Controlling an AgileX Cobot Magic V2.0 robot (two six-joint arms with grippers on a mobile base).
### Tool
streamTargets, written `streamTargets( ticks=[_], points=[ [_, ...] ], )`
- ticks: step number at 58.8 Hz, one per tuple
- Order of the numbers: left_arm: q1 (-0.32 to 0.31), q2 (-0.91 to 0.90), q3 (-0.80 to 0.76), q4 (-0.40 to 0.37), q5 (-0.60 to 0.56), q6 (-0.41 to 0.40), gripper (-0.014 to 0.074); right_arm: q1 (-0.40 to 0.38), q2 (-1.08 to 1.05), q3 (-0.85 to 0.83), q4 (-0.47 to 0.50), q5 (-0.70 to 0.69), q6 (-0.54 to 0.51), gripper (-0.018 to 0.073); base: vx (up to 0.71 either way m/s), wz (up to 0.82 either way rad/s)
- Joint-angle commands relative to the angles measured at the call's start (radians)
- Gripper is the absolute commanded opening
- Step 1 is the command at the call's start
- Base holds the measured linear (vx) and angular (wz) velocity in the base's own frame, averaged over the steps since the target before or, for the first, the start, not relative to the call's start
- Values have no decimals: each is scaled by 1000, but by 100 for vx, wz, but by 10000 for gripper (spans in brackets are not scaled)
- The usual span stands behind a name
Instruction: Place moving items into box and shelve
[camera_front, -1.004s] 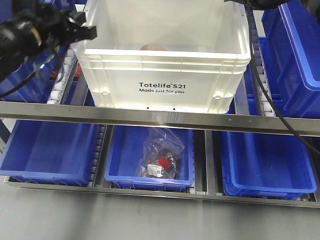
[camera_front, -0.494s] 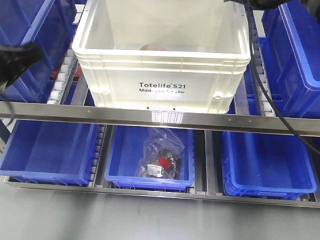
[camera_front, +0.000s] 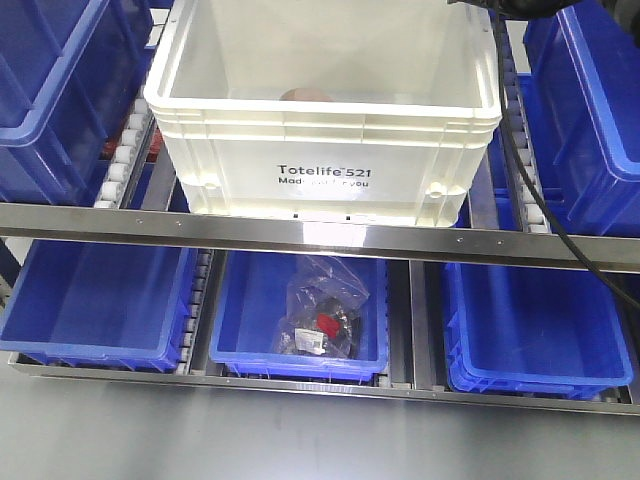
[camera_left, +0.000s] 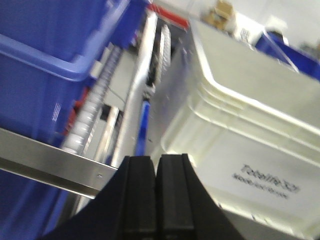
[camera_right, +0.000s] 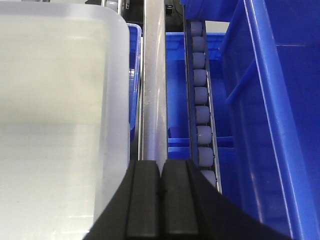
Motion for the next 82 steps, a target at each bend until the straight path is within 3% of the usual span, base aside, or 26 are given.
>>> streamTargets(
  ticks=[1, 8, 13, 17, 29, 47, 55, 69, 82],
  points=[
    [37, -108, 46, -105, -82, 98, -6, -7, -68, -33, -30, -55, -8, -8, 0, 0],
    [41, -283, 122, -60, -77, 216, -6, -7, -68, -33, -30, -55, -8, -8, 0, 0],
    [41, -372, 117, 16, 28, 255, -6, -7, -68, -33, -30, -55, -8, -8, 0, 0],
    [41, -405, 117, 58, 86, 253, -6, -7, -68, -33, -30, -55, -8, -8, 0, 0],
    [41, -480, 122, 55, 294, 255, -6, -7, -68, -33, -30, -55, -8, -8, 0, 0],
    [41, -554, 122, 63, 386, 280, -6, -7, -68, -33, -30, -54, -8, -8, 0, 0],
    [40, -553, 122, 60, 361, 279, -6, -7, -68, -33, -30, -55, -8, -8, 0, 0],
    [38, -421, 122, 65, 193, 281, -6, -7, -68, -33, -30, -55, -8, -8, 0, 0],
    [30, -431, 122, 66, 193, 305, -6, -7, -68, -33, -30, -56, -8, -8, 0, 0]
  ],
)
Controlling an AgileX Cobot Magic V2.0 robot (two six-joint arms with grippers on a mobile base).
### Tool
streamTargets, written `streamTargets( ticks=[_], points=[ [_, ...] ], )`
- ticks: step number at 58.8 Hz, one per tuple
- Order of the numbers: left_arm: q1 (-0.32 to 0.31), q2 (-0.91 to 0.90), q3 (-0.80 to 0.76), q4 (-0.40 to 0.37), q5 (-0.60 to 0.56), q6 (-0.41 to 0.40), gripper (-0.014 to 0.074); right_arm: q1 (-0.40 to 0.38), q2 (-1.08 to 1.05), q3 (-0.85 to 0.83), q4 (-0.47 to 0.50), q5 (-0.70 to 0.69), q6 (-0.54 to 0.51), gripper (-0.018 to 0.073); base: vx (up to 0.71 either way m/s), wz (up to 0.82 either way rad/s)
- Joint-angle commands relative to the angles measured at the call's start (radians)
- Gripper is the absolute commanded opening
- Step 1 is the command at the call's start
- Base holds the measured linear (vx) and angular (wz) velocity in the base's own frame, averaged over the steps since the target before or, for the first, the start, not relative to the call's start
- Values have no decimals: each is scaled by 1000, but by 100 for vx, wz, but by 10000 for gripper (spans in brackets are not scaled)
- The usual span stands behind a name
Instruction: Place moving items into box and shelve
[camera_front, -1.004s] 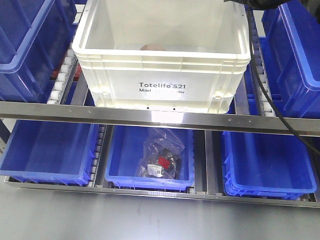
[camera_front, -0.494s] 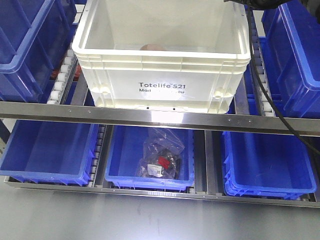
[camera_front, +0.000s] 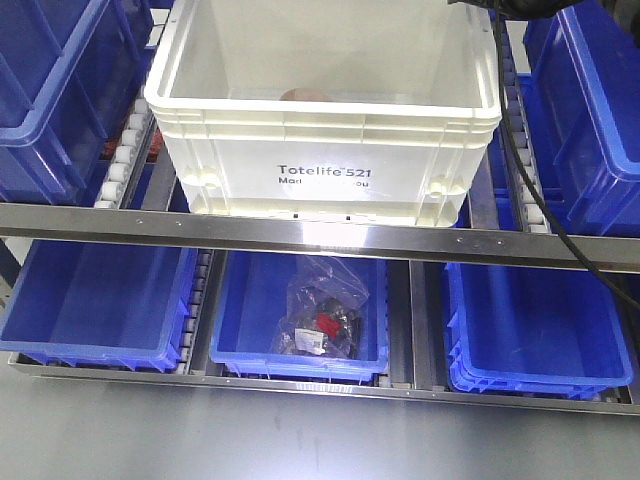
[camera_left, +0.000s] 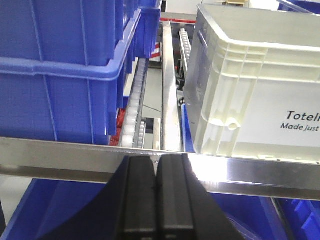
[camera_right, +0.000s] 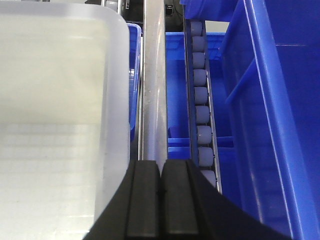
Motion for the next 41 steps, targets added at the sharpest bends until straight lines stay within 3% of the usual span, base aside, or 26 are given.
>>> streamTargets(
  ticks=[1, 17, 41],
  points=[
    [-5, -2, -8, 0, -83, 16, -6, -7, -68, -33, -30, -57, -8, -8, 0, 0],
    [-5, -143, -8, 0, 77, 22, -6, -7, -68, -33, -30, -56, -8, -8, 0, 0],
    [-5, -141, -8, -4, 64, 22, -6, -7, -68, -33, -30, -57, -8, -8, 0, 0]
  ],
)
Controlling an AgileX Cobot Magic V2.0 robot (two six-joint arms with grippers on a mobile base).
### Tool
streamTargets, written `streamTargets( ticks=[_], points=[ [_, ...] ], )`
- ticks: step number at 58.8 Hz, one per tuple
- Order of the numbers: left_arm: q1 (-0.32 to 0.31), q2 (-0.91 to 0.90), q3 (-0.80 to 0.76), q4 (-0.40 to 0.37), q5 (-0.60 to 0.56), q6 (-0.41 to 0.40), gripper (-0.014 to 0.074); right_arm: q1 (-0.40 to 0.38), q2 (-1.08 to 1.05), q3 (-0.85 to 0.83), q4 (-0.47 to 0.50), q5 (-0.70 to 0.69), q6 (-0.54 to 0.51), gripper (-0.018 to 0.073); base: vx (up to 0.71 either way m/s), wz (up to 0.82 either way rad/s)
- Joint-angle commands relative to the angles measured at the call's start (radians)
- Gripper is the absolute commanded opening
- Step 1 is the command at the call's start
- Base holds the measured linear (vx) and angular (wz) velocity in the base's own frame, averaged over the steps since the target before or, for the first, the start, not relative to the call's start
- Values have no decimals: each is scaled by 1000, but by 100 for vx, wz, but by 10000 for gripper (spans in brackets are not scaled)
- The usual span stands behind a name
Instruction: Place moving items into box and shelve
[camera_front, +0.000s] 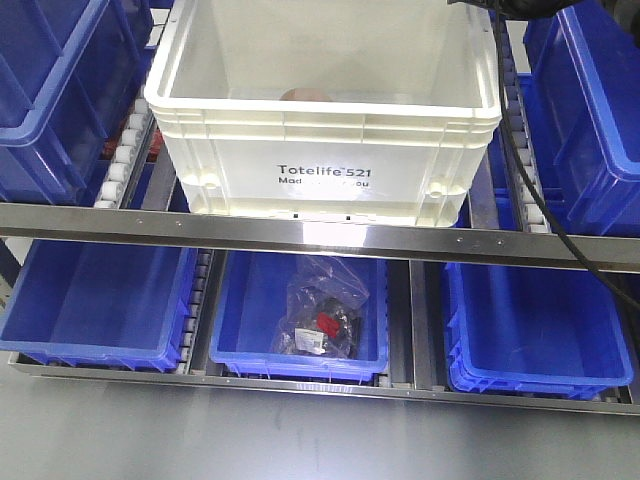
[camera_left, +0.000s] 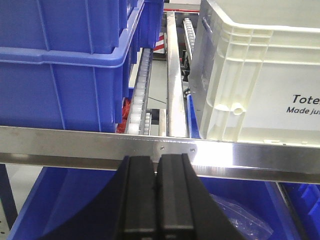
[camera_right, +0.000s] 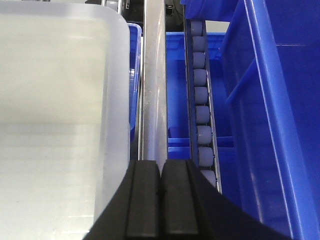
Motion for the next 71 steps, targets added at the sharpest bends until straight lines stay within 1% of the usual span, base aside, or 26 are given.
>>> streamTargets(
  ticks=[1, 10, 16, 64, 71],
  points=[
    [-5, -14, -8, -5, -101, 1, -6, -7, -68, -33, -30, -57, -8, -8, 0, 0],
    [-5, -14, -9, -5, -192, -1, -6, -7, -68, -33, -30, -57, -8, -8, 0, 0],
    [-5, -14, -9, -5, -224, -1, -6, -7, -68, -33, -30, -57, -8, -8, 0, 0],
    [-5, -14, -9, -5, -220, -1, -6, -7, -68, -33, -31, -55, -8, -8, 0, 0],
    [-5, -14, -9, -5, -220, -1, -6, -7, -68, -33, -8, -46, 0, -8, 0, 0]
  ],
)
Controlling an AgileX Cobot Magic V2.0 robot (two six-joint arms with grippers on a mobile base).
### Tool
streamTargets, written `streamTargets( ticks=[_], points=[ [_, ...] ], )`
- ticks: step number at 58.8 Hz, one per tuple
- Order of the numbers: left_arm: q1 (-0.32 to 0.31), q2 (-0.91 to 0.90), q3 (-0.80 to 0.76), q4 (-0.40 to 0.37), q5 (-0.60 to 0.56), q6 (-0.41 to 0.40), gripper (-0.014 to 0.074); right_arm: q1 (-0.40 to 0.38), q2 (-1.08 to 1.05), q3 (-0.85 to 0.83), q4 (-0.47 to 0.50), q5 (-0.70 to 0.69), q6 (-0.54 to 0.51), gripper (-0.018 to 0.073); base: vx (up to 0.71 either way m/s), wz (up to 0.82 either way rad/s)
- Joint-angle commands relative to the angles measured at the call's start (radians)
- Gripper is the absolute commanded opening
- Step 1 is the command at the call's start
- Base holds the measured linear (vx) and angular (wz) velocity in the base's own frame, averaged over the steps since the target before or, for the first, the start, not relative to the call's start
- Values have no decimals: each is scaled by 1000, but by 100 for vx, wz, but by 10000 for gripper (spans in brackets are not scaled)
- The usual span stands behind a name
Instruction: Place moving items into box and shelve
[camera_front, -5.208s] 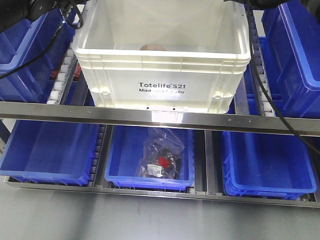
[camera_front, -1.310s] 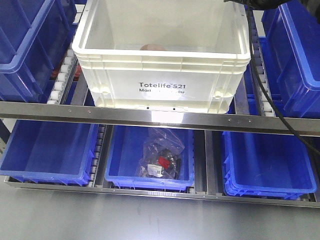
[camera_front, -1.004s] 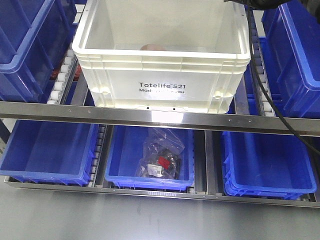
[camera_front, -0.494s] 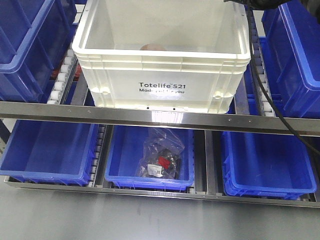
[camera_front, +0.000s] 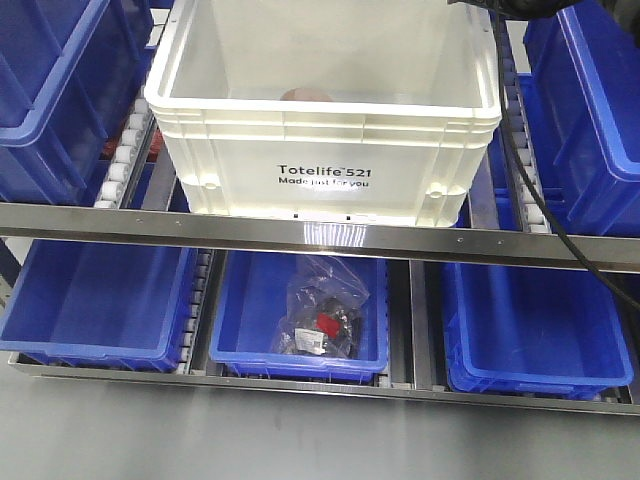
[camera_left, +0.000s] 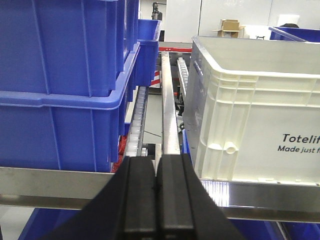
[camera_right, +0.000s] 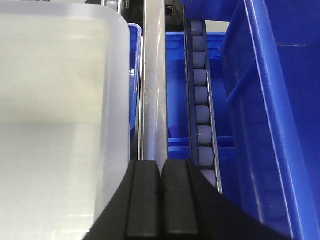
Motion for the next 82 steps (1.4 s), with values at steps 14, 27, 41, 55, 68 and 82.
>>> streamTargets(
  ticks=[14, 27, 41, 55, 68, 82],
  points=[
    [-5, -14, -9, -5, -87, -3, -6, -6, -72, -32, 36, -88, 1, -8, 0, 0],
    [-5, -14, -9, -5, -87, -3, -6, 5, -178, 176, 22, -293, -1, -8, 0, 0],
    [-5, -14, -9, -5, -87, -3, -6, 5, -318, 468, 28, -513, 3, -8, 0, 0],
    [-5, -14, -9, -5, -87, -3, -6, 4, -442, 596, 22, -517, 7, -8, 0, 0],
    [-5, -14, -9, -5, -87, -3, -6, 4, -513, 830, 55, -734, 85, -8, 0, 0],
    [-5, -14, -9, -5, -87, -3, -6, 4, -537, 1223, 168, -1208, 283, -7, 0, 0]
  ],
)
